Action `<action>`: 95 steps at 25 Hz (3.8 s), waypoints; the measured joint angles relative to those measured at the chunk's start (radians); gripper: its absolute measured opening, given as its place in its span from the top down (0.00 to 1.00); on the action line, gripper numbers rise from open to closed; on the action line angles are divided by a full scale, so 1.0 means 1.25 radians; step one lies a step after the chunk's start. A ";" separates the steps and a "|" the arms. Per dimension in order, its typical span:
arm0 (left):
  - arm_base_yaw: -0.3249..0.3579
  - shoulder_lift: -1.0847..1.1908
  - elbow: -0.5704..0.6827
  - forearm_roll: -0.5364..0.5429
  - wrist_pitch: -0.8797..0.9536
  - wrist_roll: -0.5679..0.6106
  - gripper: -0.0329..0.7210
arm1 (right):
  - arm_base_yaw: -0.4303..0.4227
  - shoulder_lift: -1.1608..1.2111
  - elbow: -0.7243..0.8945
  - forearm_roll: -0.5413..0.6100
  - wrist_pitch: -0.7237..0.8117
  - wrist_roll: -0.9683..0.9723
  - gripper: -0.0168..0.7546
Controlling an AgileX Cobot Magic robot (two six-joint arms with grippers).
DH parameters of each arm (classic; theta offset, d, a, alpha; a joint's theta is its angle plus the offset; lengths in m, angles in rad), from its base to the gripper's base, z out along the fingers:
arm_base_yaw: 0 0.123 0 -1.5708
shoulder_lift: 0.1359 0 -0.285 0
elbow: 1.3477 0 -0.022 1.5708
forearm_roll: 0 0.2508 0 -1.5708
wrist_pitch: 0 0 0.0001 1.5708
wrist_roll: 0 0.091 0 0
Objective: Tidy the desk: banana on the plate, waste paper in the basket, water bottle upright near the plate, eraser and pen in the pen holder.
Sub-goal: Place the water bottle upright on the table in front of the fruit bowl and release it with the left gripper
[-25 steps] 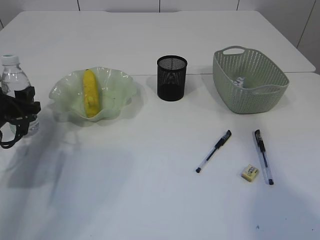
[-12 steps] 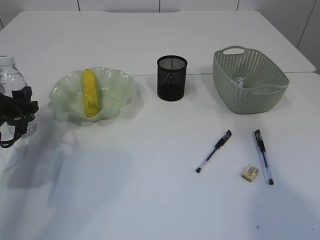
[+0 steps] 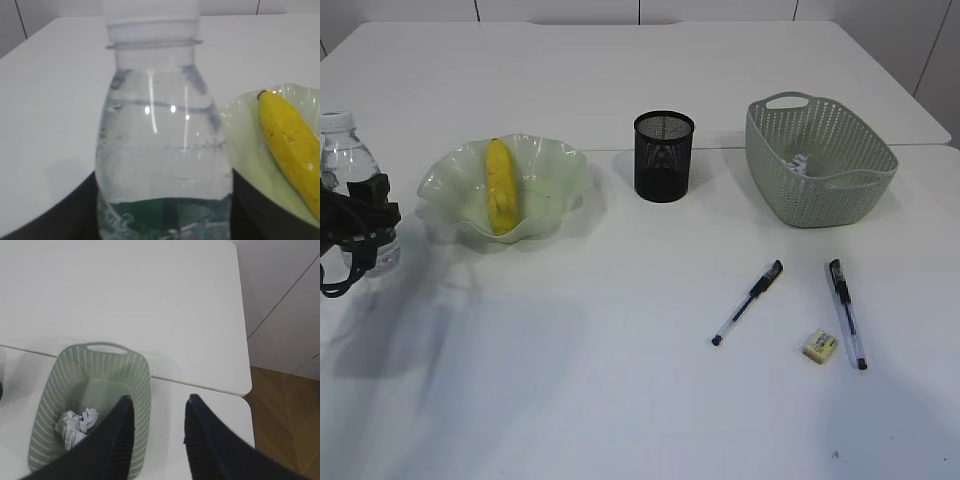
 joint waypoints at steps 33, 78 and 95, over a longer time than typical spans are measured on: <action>0.002 0.061 -0.068 0.025 -0.034 0.000 0.45 | 0.000 0.000 0.000 -0.001 -0.012 -0.016 0.64; 0.002 0.061 -0.060 0.007 -0.044 -0.002 0.40 | 0.000 0.000 0.000 -0.020 -0.036 -0.021 0.64; 0.002 0.061 -0.060 -0.007 -0.044 -0.003 0.40 | 0.000 0.000 0.000 -0.020 -0.038 -0.021 0.64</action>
